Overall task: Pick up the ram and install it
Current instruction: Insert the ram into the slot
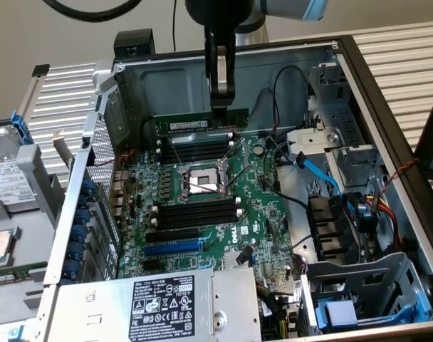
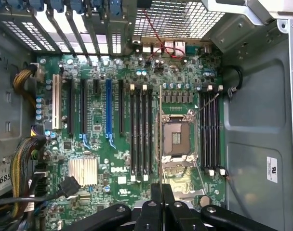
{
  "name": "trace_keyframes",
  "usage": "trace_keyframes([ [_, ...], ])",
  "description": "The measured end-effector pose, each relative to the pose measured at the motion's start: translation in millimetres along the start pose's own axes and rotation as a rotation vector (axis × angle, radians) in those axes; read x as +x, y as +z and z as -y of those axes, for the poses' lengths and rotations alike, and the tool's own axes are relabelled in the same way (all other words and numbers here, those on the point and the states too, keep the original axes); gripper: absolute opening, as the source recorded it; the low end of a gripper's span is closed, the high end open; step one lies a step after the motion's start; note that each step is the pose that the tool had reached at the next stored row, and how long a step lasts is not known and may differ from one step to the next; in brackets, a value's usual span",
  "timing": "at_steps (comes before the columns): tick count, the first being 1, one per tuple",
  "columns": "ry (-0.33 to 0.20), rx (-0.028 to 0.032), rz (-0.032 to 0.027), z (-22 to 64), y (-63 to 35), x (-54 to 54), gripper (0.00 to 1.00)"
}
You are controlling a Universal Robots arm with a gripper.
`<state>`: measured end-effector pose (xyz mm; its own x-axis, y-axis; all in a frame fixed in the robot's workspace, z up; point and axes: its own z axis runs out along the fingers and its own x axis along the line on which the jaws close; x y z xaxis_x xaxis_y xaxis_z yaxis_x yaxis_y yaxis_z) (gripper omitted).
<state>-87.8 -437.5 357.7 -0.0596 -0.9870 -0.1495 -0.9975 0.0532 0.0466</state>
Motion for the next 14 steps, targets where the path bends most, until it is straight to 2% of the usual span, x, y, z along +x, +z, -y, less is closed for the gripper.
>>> trace_keyframes([
  [14,0.029,0.0044,0.0013,-1.2,24.2,11.3,0.12],
])
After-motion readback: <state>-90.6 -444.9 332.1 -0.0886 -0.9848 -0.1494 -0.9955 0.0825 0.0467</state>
